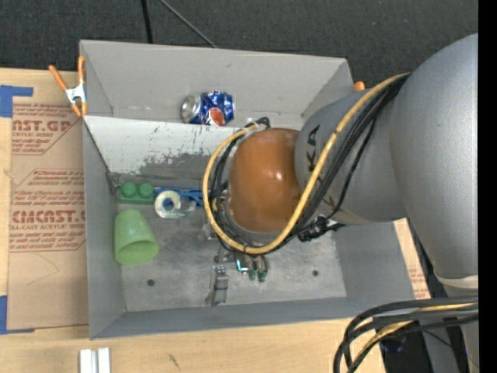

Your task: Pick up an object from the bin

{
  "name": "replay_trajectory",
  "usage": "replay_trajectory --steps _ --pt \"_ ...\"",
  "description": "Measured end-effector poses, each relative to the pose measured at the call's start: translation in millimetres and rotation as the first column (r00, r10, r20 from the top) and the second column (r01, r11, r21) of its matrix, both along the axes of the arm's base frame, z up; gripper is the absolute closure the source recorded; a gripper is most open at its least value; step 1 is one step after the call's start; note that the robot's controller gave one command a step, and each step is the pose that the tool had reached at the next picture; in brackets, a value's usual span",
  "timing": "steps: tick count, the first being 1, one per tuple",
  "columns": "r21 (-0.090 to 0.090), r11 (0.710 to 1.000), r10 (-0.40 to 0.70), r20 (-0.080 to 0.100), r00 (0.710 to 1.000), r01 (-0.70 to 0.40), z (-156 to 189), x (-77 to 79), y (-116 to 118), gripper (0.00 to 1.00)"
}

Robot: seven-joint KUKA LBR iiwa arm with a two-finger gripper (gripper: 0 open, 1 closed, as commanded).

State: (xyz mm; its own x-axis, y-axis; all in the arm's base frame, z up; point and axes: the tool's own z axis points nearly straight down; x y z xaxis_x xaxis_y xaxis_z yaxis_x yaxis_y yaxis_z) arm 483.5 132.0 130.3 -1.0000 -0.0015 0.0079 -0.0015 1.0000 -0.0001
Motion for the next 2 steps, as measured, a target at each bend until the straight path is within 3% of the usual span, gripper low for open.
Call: replay_trajectory --steps 1,2 --pt "-0.005 0.994 0.112 0.002 0.994 -0.112 -63 23.7 70 0.0" --pt "-0.023 0.949 0.314 0.0 0.949 -0.314 -9 19.3 98 0.0"
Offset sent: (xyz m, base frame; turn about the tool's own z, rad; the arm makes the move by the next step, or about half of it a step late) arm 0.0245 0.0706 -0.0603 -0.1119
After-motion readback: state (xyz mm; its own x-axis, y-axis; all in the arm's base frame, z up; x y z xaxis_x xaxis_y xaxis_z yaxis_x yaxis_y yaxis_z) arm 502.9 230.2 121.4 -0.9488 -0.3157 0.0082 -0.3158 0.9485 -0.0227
